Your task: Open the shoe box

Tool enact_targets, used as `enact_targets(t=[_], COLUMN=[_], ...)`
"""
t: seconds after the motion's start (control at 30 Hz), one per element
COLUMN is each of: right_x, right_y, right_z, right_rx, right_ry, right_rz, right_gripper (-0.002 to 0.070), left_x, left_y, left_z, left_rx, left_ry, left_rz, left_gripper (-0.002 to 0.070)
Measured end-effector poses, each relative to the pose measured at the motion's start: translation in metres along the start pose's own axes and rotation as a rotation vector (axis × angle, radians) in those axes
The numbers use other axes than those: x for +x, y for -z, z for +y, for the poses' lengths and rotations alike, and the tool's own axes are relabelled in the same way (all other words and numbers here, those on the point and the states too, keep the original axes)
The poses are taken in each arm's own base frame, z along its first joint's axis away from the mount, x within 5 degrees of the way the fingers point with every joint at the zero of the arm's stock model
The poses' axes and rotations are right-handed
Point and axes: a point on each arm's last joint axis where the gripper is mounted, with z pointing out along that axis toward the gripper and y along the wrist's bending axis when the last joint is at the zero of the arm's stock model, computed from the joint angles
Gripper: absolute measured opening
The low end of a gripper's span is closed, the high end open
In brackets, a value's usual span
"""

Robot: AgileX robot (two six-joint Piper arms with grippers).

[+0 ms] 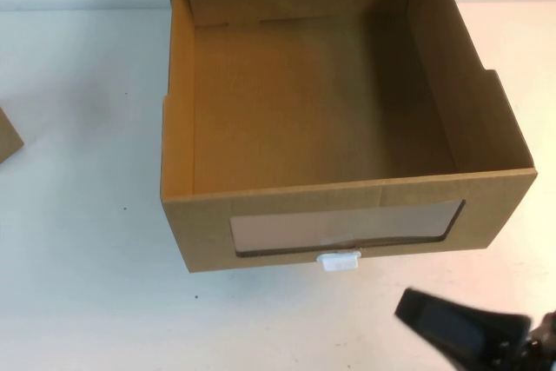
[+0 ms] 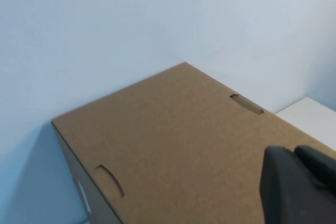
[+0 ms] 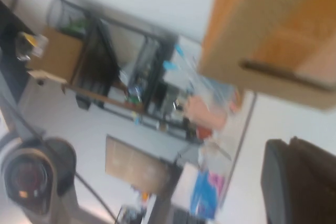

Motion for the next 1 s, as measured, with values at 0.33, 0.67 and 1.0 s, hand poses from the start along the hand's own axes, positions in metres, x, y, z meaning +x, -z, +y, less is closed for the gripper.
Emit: enact_targets(t=[0.33, 0.67, 1.0], right_x=[-0.015, -0.037, -0.083], right_y=[-0.003, -0.049, -0.064], right_z=[0.009, 0.038, 0.097], right_rx=[0.043, 0.203, 0.529], right_ry=[0.178, 0.571, 1.102], right_rz=[-0.099, 0.021, 0.137], right_gripper=[-0.0018, -0.0018, -0.0018], left_x=[0.018, 0.106, 0.190], left_y=[0.050, 0.093, 0.132], left_z=[-0.012, -0.045, -0.077], left_rx=[-0.088, -0.143, -0.189], left_ry=[0.006, 0.103, 0.175], left_rz=[0.076, 0.098, 0.093], left_gripper=[-0.0001, -0.0001, -0.0001])
